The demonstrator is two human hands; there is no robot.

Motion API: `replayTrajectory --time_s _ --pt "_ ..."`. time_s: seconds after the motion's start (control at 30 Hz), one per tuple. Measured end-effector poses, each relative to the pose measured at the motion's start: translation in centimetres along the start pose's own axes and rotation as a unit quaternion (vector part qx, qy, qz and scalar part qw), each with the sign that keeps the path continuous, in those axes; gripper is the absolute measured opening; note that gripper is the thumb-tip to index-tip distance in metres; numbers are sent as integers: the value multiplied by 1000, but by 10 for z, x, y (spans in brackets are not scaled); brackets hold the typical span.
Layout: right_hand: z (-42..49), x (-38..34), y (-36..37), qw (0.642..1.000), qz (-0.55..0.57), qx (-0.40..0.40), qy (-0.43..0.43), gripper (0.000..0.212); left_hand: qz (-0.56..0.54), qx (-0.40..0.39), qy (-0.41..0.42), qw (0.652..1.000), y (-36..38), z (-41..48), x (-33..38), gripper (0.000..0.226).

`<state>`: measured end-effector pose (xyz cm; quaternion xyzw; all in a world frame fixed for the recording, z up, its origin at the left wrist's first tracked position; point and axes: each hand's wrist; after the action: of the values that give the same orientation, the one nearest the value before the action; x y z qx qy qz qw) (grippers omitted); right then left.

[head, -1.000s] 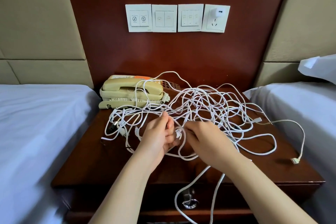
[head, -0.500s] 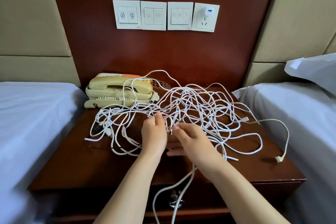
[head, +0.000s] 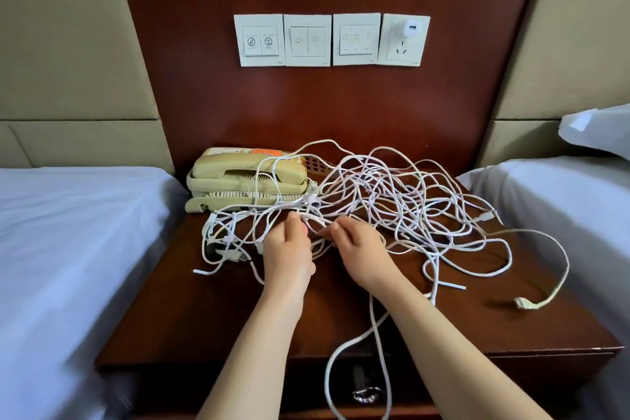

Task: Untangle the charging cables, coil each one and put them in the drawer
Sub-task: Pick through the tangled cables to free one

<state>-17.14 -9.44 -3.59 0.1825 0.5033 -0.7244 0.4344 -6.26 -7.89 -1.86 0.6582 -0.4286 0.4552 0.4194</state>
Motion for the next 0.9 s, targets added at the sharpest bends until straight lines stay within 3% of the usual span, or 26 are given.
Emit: replayTrajectory --time_s 0.2,0.37,0.53,0.73,0.9 --pt "1 5 -1 999 20 42 -25 28 -47 -122 -37 991 -11 -8 14 46" --pt "-10 -7 -22 997 65 19 -38 27 -112 -231 -58 965 -17 -21 27 47" --pt "-34 -15 -46 993 22 -104 -56 22 -117 -309 -95 939 -11 -37 31 45" --pt "-55 -38 -59 969 -48 -227 -88 18 -192 -303 -99 928 -3 -39 27 40" --pt "-60 -57 -63 960 -93 -234 -123 20 -85 -223 -23 971 -4 -32 20 35"
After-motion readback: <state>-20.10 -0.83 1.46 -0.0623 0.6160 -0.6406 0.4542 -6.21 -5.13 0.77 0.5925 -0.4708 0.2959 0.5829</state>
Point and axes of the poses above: each hand's wrist, its own z-axis towards the middle knuckle, its own y-axis out of the palm, x = y × z, and after that the axes turned 10 degrees about -y, right-handed
